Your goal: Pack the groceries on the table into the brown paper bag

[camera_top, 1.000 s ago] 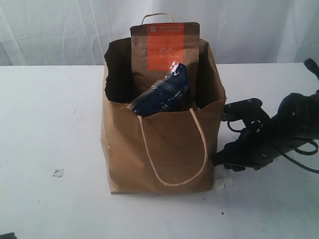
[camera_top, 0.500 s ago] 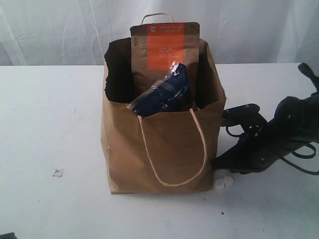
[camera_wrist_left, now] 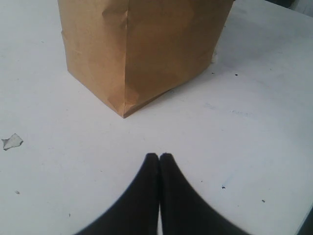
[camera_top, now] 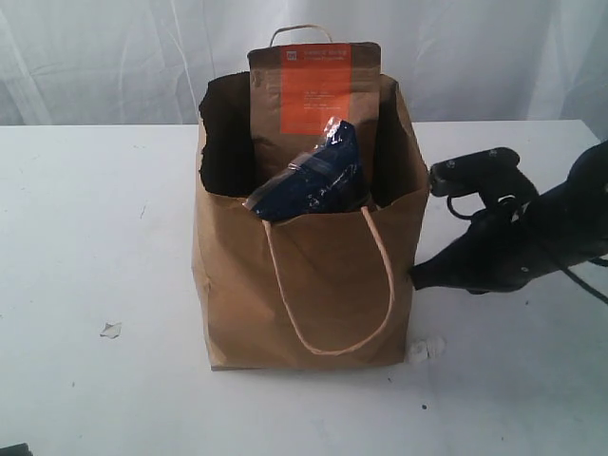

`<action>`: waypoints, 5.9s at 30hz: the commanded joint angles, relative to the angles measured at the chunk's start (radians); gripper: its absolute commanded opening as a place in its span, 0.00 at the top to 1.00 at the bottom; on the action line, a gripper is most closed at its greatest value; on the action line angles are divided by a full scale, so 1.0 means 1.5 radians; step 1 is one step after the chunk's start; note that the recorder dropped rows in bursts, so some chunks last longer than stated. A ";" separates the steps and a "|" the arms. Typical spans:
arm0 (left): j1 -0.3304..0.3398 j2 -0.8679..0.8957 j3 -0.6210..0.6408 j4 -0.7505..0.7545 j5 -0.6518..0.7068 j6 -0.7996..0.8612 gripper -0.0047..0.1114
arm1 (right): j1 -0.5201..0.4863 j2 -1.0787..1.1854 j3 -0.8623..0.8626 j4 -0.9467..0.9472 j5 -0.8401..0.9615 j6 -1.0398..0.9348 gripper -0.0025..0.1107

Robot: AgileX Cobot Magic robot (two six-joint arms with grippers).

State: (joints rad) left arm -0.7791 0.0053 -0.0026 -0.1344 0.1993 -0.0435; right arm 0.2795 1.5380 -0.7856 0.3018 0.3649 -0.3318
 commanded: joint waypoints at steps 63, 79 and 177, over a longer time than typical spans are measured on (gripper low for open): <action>0.000 -0.004 0.002 -0.005 0.003 0.000 0.96 | 0.205 -0.238 -0.346 -0.209 0.306 0.138 0.52; 0.000 -0.004 0.002 -0.005 0.003 0.000 0.96 | 0.184 -0.490 -0.211 -0.422 0.417 0.371 0.52; 0.000 -0.004 0.002 -0.005 0.003 0.000 0.96 | -0.028 -0.070 0.137 0.075 0.035 -0.422 0.98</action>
State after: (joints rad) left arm -0.7791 0.0053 -0.0026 -0.1344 0.1993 -0.0435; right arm 0.2491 1.4955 -0.5878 0.4085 0.4258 -1.1037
